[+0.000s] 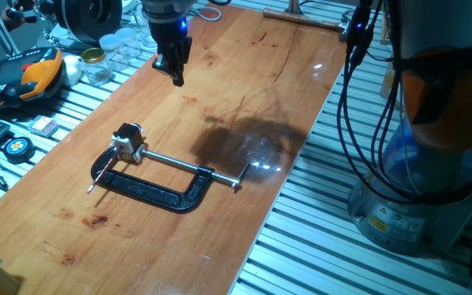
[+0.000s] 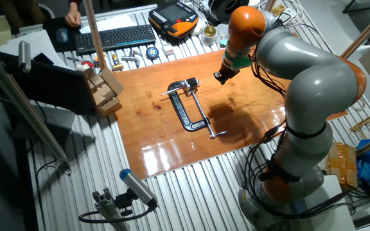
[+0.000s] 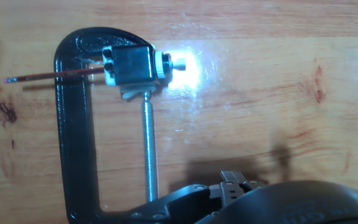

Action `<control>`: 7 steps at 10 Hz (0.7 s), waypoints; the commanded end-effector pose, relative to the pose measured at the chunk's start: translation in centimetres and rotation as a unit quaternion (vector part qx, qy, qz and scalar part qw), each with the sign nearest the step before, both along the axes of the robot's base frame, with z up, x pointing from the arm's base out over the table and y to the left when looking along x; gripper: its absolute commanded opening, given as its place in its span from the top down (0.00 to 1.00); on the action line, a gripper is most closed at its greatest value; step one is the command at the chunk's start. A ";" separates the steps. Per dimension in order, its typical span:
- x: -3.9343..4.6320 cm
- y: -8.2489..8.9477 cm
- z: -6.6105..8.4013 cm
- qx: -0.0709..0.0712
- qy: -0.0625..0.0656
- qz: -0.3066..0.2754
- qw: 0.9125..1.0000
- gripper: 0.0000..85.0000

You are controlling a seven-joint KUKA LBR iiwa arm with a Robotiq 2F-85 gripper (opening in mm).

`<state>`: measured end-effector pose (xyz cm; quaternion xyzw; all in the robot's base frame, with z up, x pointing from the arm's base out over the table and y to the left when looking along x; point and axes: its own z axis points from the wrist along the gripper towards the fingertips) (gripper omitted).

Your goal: Sharpen the pencil with a pencil sharpener

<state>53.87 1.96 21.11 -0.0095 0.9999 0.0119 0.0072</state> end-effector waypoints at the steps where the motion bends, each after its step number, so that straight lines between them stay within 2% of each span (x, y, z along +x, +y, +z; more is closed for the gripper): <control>1: 0.23 0.0 0.0 0.000 0.001 0.002 1.000 1.00; 2: 0.46 -0.1 0.3 0.000 0.006 0.005 1.000 1.00; 3: 0.59 0.0 0.4 0.006 0.009 0.008 1.000 1.00; 4: 1.04 0.2 0.9 0.000 0.011 0.005 1.000 1.00; 7: 1.10 0.5 0.7 -0.006 0.004 -0.010 1.000 1.00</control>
